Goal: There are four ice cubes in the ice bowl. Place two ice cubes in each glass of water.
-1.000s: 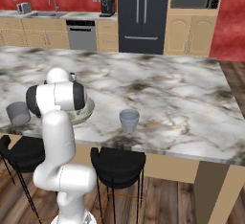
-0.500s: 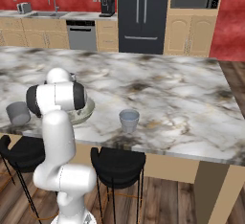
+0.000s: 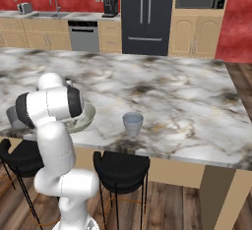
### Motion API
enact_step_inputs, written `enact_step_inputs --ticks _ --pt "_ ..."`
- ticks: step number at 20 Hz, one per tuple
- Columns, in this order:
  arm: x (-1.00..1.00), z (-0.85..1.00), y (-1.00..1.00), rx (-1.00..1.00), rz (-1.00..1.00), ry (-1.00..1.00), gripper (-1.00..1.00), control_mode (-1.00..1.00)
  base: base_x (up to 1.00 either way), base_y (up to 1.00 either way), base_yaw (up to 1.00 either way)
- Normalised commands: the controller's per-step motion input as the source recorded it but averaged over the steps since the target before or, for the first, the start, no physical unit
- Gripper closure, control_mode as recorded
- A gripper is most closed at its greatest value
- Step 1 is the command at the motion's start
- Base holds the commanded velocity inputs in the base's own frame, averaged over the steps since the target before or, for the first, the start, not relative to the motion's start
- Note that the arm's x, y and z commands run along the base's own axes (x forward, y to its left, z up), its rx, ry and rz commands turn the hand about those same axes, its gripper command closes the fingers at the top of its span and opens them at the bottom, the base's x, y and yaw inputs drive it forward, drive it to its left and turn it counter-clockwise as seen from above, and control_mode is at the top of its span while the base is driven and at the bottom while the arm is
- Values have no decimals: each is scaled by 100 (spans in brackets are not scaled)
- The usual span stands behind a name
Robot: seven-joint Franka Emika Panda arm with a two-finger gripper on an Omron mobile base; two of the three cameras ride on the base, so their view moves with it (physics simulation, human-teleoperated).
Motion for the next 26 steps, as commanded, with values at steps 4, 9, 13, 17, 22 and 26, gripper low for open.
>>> enact_step_inputs --ticks 4,9,13,17,22,26 --pt "-29 76 -3 3 -5 -14 100 -100 0 0 0" --pt "2 100 0 1 -10 -26 100 -100 0 0 0" --pt "17 100 13 0 -16 -12 100 -100 0 0 0" --pt "3 100 4 0 -19 -5 100 -100 0 0 0" --pt "0 95 -74 1 -35 9 100 -100 0 0 0" --pt "21 36 -100 0 -43 10 100 -100 0 0 0"
